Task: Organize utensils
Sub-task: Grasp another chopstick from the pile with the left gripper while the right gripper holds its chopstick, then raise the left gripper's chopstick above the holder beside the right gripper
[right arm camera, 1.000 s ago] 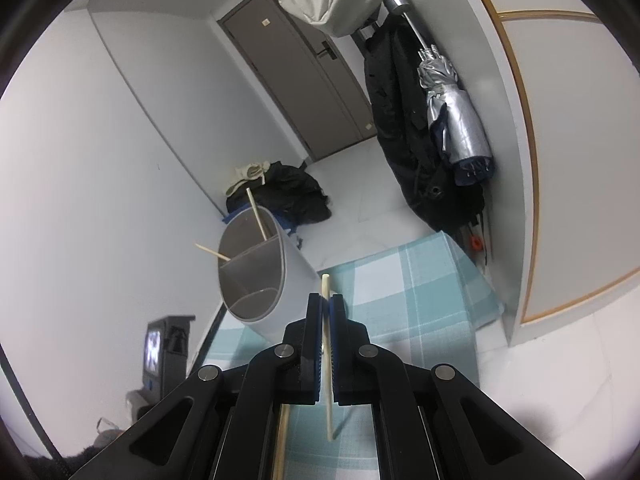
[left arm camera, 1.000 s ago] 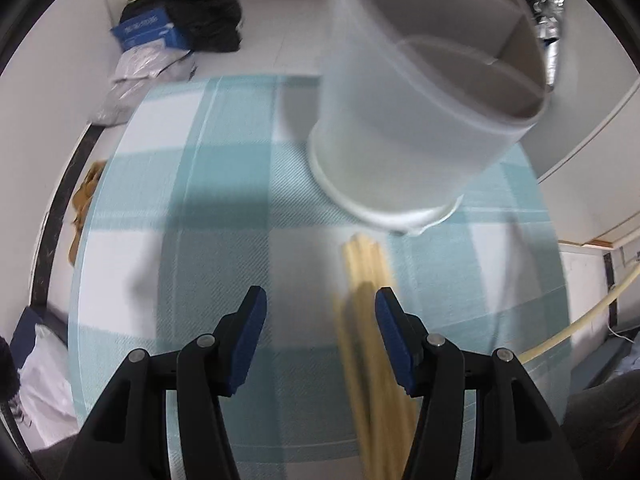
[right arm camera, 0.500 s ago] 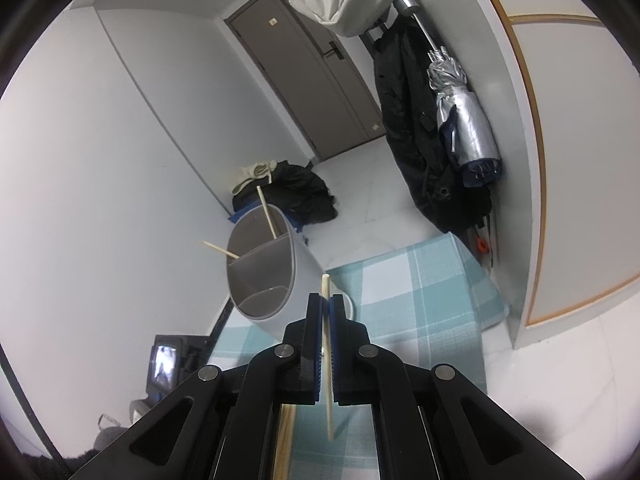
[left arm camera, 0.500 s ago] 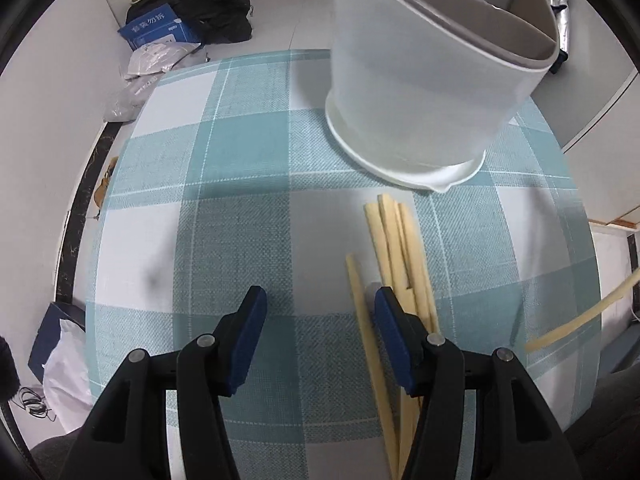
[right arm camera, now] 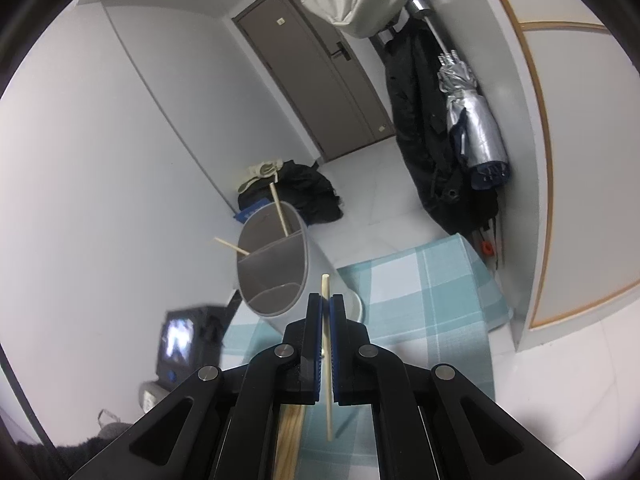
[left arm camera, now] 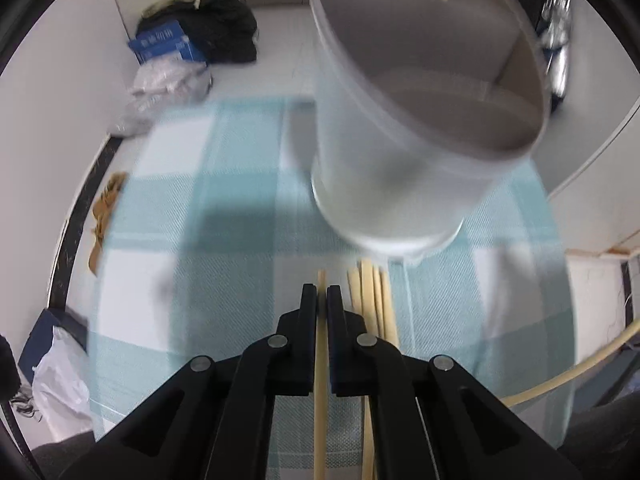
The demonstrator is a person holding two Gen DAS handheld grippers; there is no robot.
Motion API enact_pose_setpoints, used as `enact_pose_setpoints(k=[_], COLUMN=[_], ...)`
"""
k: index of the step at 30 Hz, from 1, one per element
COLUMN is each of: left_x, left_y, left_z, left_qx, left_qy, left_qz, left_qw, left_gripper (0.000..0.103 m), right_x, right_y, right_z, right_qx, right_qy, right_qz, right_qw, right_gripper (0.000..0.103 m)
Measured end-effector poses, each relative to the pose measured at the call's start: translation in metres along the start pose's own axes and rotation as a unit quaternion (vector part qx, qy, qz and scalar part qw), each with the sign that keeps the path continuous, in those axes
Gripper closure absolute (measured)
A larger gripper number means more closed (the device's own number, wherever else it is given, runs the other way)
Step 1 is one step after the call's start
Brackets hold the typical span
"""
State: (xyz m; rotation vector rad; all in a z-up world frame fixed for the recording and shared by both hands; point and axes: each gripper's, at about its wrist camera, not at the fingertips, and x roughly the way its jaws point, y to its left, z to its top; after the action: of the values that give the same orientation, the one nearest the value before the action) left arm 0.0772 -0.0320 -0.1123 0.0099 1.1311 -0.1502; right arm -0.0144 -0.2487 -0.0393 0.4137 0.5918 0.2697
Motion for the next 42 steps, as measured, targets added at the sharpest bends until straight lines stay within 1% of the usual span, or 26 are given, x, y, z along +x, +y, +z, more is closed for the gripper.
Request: enact_pose_setpoints(k=[1,4,8,10,11,13,15,18,23,26,31,35,40,42], left_x=[-0.013,-0.043,-0.089,-0.103,-0.109,-0.118,-0.12,-0.123,-0.138,-0.147,-0.162,-0.176,-0.196,-0.203], left_y=[0.003,0.008,0.009,0.013,0.005,0.003,-0.004,-0.002,0.002,0.003,0.005,0.005,0.003,0.004], left_z=[0.002,0.003,-0.003,-0.003,-0.004,-0.008,-0.007,-0.008,-0.012,-0.01,0.003,0.02,0.054,0.074], left_qx=[-0.001,0.004,0.013,0.022,0.026,0.036,0.044,0.046,0.049,0.051,0.042,0.034,0.026,0.017], left_qy=[-0.024,-0.077,-0.147,-0.173,-0.181,-0.193,-0.196,-0.198,-0.202,-0.207,-0.209,-0.217,-0.237,-0.244], left_qz=[-0.005,-0.017,-0.041,-0.058,-0.06,-0.073,-0.072,-0.072,-0.076,-0.084,-0.098,-0.108,-0.117,-0.122], left_qw=[0.9997,0.9969,0.9882,0.9829,0.9814,0.9779,0.9769,0.9765,0.9752,0.9735,0.9721,0.9697,0.964,0.962], left_gripper=[0.102,0.102,0.102,0.102,0.102,0.102,0.102,0.102,0.103,0.103,0.103,0.103,0.103,0.103], right_x=[0.001,0.004,0.008,0.007,0.008,0.01,0.016,0.022,0.022,0.021,0.014,0.009,0.004,0.005], right_y=[0.003,0.013,0.027,0.034,0.039,0.046,0.054,0.061,0.072,0.08,0.091,0.099,0.109,0.112], right_z=[-0.001,-0.006,-0.011,-0.012,-0.012,-0.013,-0.014,-0.016,-0.016,-0.011,0.004,0.025,0.072,0.093], right_qx=[-0.005,-0.022,-0.039,-0.048,-0.055,-0.066,-0.077,-0.082,-0.088,-0.091,-0.095,-0.094,-0.099,-0.099], right_qy=[0.001,0.005,0.007,0.004,0.003,0.003,0.005,0.011,0.009,0.005,-0.004,-0.01,-0.027,-0.034], right_qz=[0.001,0.003,0.007,0.009,0.011,0.01,0.009,0.007,0.006,0.007,0.015,0.022,0.03,0.029], right_qw=[1.0,1.0,0.999,0.999,0.998,0.998,0.997,0.997,0.996,0.996,0.995,0.995,0.994,0.994], right_gripper=[0.1,0.1,0.1,0.1,0.1,0.1,0.1,0.1,0.1,0.1,0.1,0.1,0.1,0.1])
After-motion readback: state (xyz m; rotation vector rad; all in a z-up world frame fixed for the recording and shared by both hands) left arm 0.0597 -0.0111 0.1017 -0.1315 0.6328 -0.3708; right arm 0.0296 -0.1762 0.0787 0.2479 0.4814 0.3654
